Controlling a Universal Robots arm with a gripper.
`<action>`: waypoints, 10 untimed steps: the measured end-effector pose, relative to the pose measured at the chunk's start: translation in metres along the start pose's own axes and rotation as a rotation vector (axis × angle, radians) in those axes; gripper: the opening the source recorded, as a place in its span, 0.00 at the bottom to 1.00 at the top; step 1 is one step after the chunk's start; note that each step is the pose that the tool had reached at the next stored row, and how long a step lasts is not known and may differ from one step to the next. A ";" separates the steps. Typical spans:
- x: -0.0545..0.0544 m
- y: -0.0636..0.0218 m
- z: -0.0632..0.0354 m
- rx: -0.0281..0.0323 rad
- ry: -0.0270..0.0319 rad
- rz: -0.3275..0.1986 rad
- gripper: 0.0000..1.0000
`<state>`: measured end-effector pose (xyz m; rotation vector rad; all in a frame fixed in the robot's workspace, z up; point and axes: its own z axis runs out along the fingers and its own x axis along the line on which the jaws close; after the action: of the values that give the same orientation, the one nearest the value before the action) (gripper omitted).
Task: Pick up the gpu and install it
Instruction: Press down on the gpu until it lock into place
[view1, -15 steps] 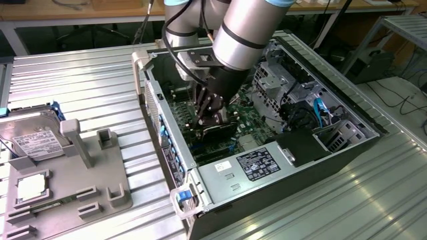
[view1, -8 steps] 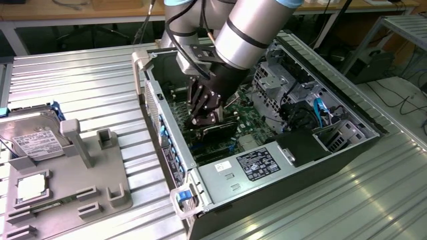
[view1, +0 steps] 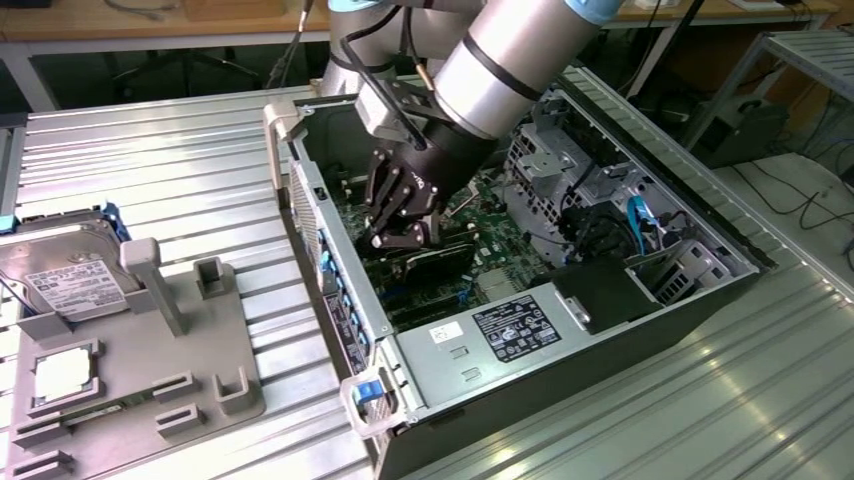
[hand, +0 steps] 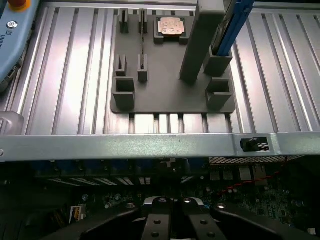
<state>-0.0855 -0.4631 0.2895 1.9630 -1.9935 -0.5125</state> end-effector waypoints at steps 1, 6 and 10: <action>-0.001 0.0002 0.0010 0.0001 -0.0007 0.000 0.11; -0.005 -0.0007 0.0113 -0.0022 -0.0137 -0.009 0.11; -0.005 -0.0094 0.0116 -0.0036 -0.0402 -0.030 0.11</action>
<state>-0.0822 -0.4574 0.2751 1.9984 -1.9883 -0.5667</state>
